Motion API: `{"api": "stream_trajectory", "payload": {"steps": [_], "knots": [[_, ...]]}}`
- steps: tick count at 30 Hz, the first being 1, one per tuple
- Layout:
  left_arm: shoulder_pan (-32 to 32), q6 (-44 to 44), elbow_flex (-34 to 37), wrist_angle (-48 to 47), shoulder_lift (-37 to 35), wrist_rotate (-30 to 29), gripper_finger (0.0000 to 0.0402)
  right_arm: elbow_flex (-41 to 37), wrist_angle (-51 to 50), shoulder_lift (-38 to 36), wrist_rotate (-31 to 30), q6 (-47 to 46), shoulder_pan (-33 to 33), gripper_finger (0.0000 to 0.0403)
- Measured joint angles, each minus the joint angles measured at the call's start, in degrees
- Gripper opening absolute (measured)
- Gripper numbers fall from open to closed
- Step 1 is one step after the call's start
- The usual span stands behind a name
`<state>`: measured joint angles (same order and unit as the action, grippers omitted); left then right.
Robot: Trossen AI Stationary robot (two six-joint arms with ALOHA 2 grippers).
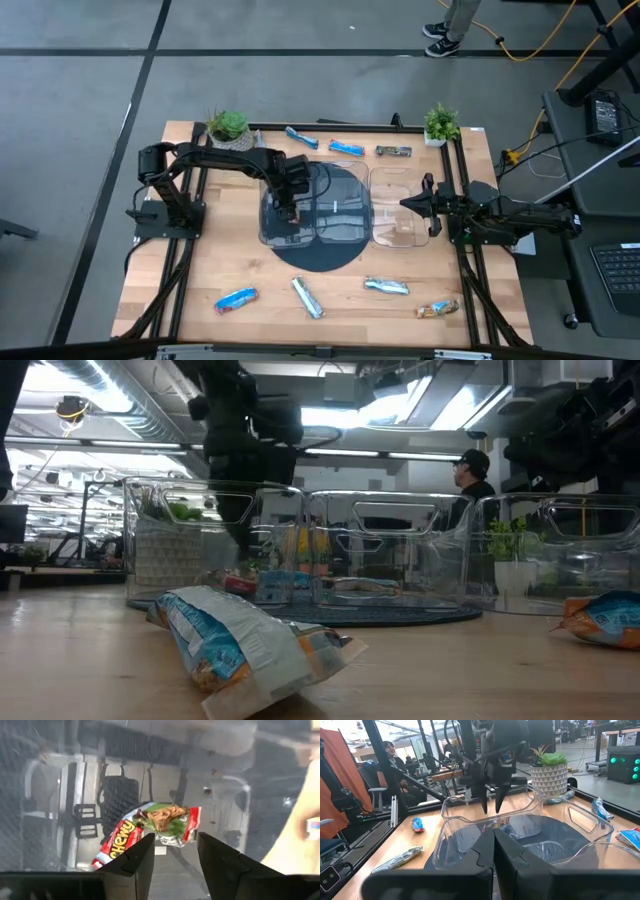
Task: Pick and place Granola Bars by type
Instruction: Put the red granola bar into the left transparent bin
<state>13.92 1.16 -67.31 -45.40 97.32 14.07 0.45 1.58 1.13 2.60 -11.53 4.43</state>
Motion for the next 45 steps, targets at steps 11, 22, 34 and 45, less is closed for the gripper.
{"api": "stream_trajectory", "payload": {"steps": [11, 22, 34, 45], "knots": [[-2.81, 0.58, -8.33, -2.57, -7.92, -0.44, 0.0128, 0.00, 0.00, 0.00, 0.00, 0.00, 0.00, 0.0008], [-11.52, 2.84, -8.32, -6.37, -19.32, -1.01, 0.0127, 0.00, 0.00, 0.00, -0.01, -0.01, 0.00, 0.0008], [-22.61, 28.41, -8.28, -12.88, -21.73, -3.03, 0.0127, 0.00, 0.00, 0.00, 0.01, -0.02, 0.02, 0.0008], [-36.25, 51.52, -8.27, -11.60, -21.46, -17.51, 0.0127, -0.01, 0.00, -0.02, -0.01, 0.00, 0.01, 0.0008]]}}
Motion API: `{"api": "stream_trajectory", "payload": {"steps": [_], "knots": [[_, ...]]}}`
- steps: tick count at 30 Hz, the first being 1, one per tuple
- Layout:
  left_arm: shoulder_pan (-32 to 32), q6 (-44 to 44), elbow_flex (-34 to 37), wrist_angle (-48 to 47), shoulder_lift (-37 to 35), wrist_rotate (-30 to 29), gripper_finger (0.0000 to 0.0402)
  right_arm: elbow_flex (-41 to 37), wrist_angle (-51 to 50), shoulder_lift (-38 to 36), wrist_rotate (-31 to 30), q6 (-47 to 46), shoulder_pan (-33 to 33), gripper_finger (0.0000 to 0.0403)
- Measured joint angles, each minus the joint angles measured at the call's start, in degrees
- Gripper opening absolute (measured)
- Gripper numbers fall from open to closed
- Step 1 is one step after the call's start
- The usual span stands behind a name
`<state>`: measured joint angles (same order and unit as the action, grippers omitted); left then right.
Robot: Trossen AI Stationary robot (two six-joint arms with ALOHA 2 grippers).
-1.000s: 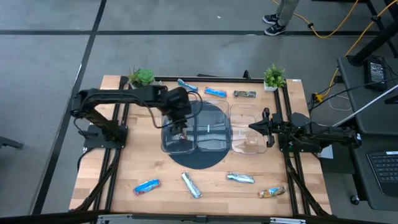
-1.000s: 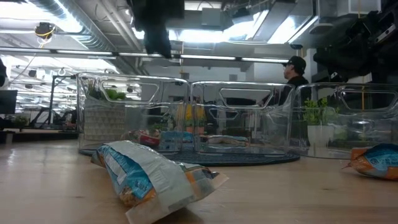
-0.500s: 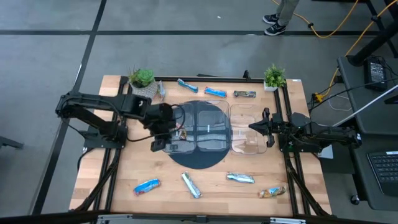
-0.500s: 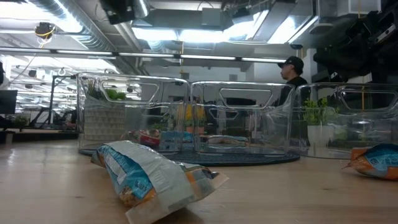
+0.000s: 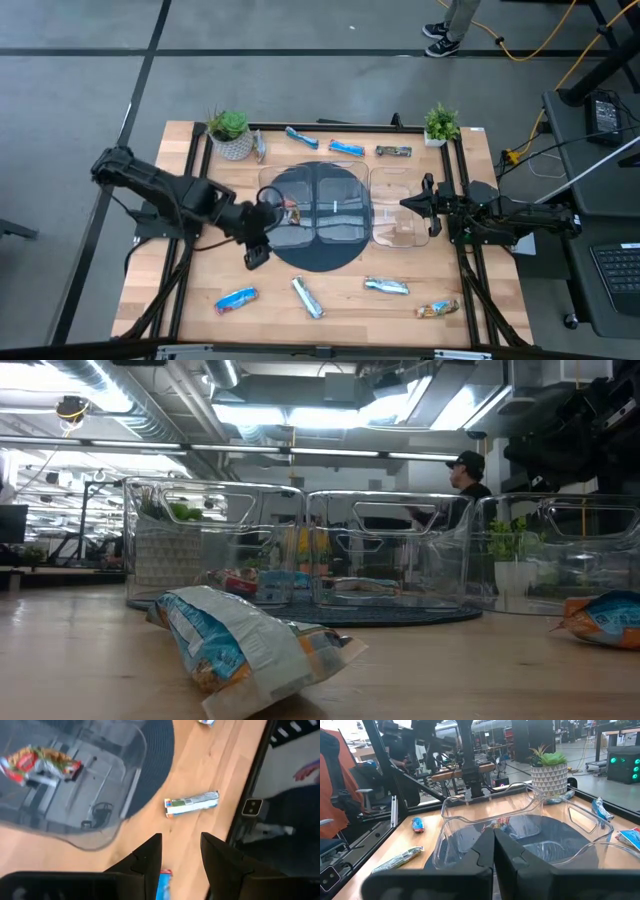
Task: Pick and place Granola Bars by type
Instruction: Put the red granola bar into the left transparent bin
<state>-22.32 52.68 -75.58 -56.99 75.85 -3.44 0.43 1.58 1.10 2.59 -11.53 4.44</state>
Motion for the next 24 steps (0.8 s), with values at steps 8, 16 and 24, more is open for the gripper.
{"api": "stream_trajectory", "payload": {"steps": [8, 16, 24], "knots": [[-10.89, 14.16, 0.00, -0.40, 0.00, -9.10, 0.0127, 0.01, 0.00, 0.02, 0.00, 0.00, 0.01, 0.0008], [-19.42, 23.02, 4.99, -0.61, -0.02, -10.56, 0.0127, 0.01, 0.00, 0.02, 0.00, 0.00, -0.01, 0.0008], [-26.46, 32.84, 13.63, 0.29, 0.00, -10.74, 0.0129, 0.01, 0.00, 0.02, 0.00, 0.00, -0.01, 0.0008]]}}
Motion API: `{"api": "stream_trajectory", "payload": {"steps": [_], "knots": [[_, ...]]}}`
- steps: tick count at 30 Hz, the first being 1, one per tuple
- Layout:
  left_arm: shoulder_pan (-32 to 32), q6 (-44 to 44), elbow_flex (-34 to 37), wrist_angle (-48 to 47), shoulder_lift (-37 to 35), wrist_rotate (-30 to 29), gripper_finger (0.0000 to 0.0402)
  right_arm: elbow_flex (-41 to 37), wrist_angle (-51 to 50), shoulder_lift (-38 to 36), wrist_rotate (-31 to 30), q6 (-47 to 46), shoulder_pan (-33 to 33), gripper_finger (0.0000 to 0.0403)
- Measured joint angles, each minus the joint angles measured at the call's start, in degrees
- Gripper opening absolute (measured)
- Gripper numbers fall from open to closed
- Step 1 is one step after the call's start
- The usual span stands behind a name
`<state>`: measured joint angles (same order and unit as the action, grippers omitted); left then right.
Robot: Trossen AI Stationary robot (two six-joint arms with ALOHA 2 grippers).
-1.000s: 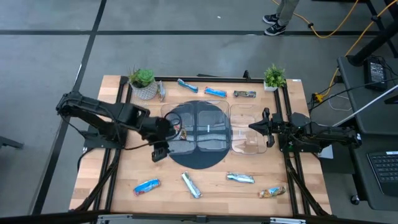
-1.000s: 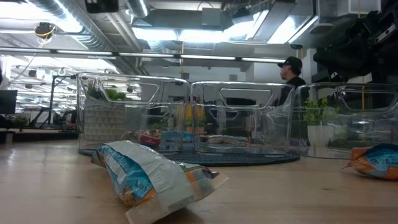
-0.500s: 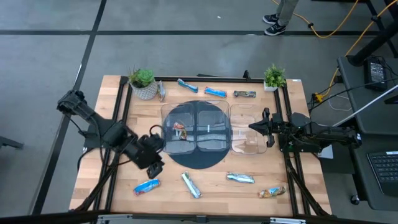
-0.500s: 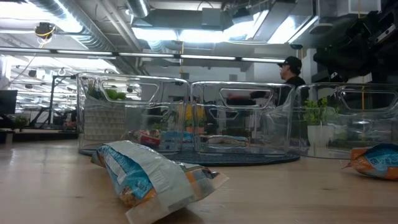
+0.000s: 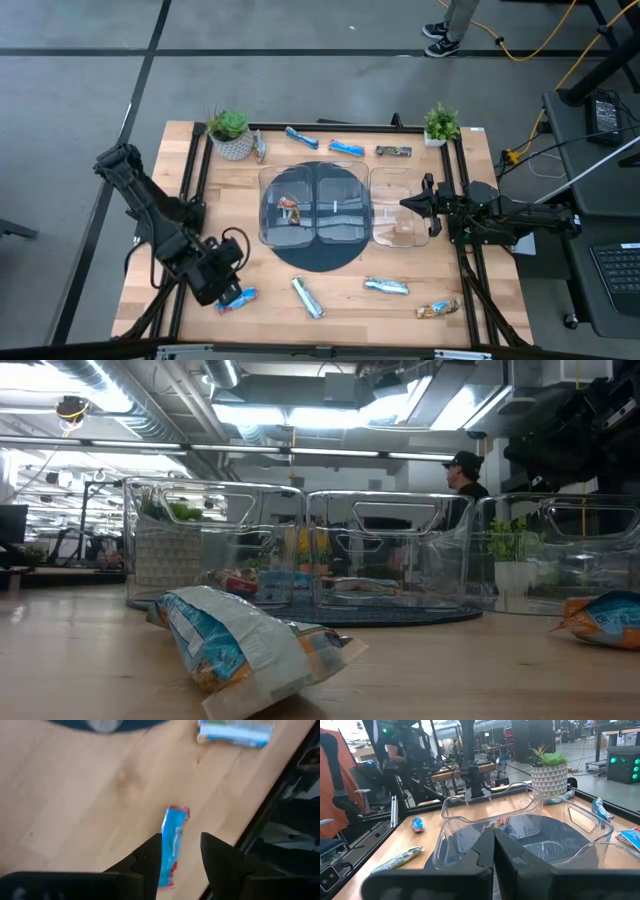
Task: Pick and place Granola Bars by type
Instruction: Put the red granola bar into the left transparent bin
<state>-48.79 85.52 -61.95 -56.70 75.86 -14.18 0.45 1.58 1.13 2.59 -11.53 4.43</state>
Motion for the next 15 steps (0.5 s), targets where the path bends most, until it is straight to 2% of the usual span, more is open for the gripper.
{"api": "stream_trajectory", "payload": {"steps": [6, 15], "knots": [[-3.31, 0.39, 2.84, 2.85, 0.54, -0.76, 0.0163, -0.02, 0.00, 0.00, 0.00, -0.02, 0.00, 0.0008], [-4.49, -9.02, 2.91, 5.98, 7.15, 0.51, 0.0245, 0.00, 0.00, 0.00, 0.02, -0.02, 0.00, 0.0008]]}}
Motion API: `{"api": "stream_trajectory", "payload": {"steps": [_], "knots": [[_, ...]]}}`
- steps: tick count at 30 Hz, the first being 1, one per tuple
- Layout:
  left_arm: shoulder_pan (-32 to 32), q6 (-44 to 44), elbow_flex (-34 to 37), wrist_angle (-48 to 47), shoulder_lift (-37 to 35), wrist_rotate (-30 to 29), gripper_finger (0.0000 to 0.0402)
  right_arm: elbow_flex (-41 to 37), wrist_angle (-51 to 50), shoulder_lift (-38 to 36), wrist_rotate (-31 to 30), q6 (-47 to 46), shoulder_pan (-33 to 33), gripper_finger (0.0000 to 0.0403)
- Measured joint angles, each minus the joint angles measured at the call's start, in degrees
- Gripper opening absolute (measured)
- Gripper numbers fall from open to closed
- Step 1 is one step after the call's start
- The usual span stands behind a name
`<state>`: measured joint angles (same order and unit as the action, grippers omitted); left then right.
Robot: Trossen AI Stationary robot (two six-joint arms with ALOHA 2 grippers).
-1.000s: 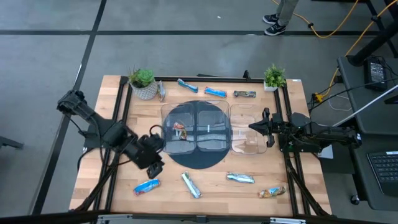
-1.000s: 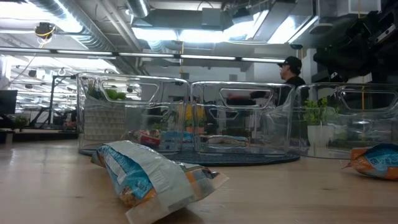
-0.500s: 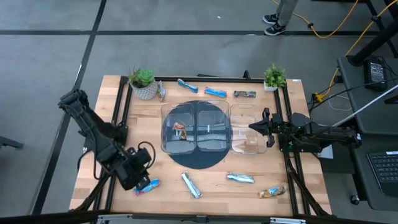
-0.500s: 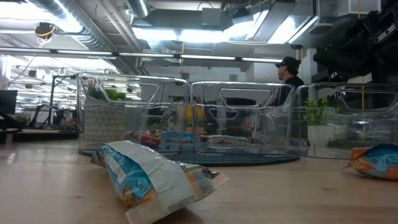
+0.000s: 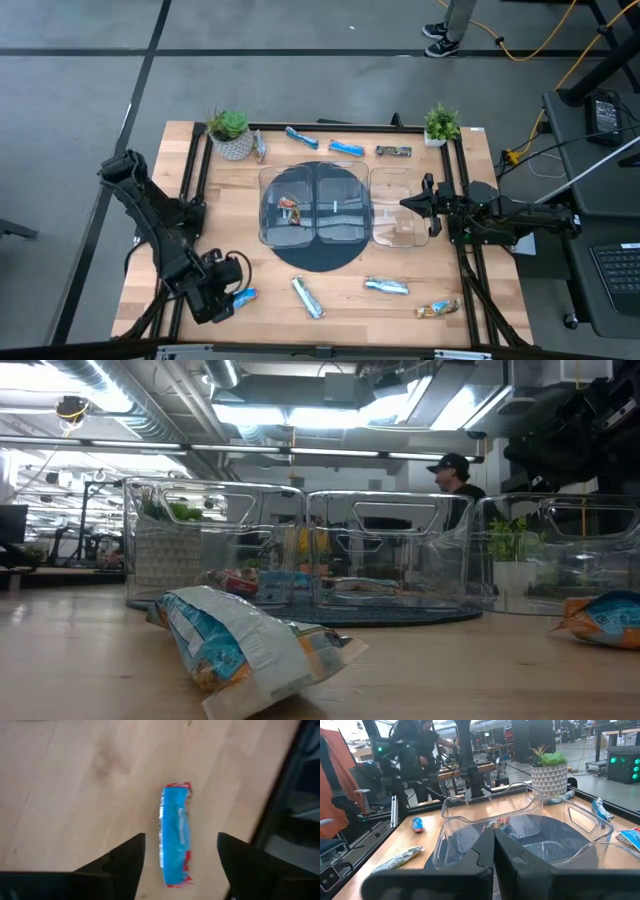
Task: Pick and place Granola Bars by type
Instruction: Put the red granola bar into the left transparent bin
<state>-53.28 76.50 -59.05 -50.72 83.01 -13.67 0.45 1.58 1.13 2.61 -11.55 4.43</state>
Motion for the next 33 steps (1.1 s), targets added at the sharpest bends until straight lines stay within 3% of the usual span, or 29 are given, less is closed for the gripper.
{"api": "stream_trajectory", "payload": {"steps": [8, 33], "knots": [[-0.01, -5.36, 0.00, 0.99, 6.46, 4.34, 0.0269, 0.00, 0.00, 0.00, -0.02, 0.02, 0.01, 0.0008], [-0.26, -10.20, -0.02, 5.57, 17.59, 3.66, 0.0270, 0.00, 0.00, 0.00, -0.02, 0.00, 0.02, 0.0008]]}}
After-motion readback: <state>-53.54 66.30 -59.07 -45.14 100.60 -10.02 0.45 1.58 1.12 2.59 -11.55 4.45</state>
